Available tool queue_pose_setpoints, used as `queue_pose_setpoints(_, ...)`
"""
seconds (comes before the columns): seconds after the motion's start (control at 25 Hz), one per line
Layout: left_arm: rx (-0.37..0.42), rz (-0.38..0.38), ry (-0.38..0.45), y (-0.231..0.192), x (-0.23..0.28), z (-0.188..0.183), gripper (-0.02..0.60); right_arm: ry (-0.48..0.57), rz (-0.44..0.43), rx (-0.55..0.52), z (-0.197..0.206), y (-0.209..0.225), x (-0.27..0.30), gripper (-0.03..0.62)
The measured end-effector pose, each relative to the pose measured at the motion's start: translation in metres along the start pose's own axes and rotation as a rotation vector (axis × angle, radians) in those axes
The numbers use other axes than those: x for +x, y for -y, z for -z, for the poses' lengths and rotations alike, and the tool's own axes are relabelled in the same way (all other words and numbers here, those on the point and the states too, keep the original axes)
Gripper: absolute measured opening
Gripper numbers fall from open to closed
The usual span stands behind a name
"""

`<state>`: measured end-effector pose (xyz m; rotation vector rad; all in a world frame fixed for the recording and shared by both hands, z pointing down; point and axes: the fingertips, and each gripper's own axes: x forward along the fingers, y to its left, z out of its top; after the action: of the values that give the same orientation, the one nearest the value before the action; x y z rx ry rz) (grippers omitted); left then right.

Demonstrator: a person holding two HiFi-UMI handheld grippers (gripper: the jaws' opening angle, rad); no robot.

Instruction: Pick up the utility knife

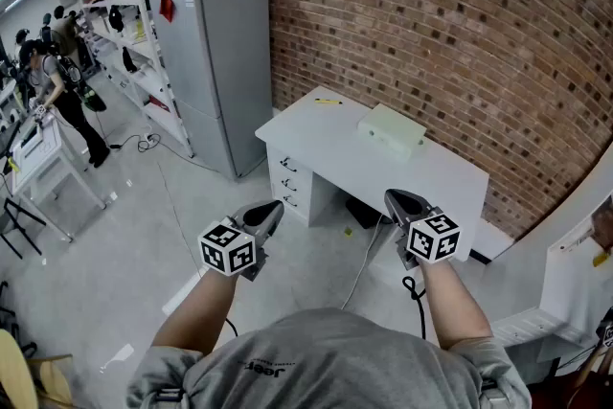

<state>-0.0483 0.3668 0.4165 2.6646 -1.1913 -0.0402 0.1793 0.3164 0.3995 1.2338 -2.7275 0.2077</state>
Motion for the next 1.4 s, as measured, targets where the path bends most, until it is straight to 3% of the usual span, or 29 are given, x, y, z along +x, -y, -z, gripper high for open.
queue_pose_setpoints(0.44,0.008,-0.013,0.0,0.013,0.018,-0.002,0.0,0.0,-0.018,0.001,-0.006,0.018,-0.009,0.008)
queue_pose_setpoints(0.68,0.02,-0.029,-0.004,0.028,0.033,-0.003,-0.001,-0.003,-0.082,0.055,-0.01,0.027,-0.018,0.009)
queue_pose_setpoints(1.12,0.013,-0.075,0.001,0.054,0.065,0.004,-0.002,0.001,-0.108,0.019,-0.008,0.063,-0.031,0.009)
queue_pose_setpoints(1.4,0.01,-0.059,-0.021,0.025,0.082,0.012,0.0,-0.011,-0.13,0.036,0.001,0.069,0.011,0.009)
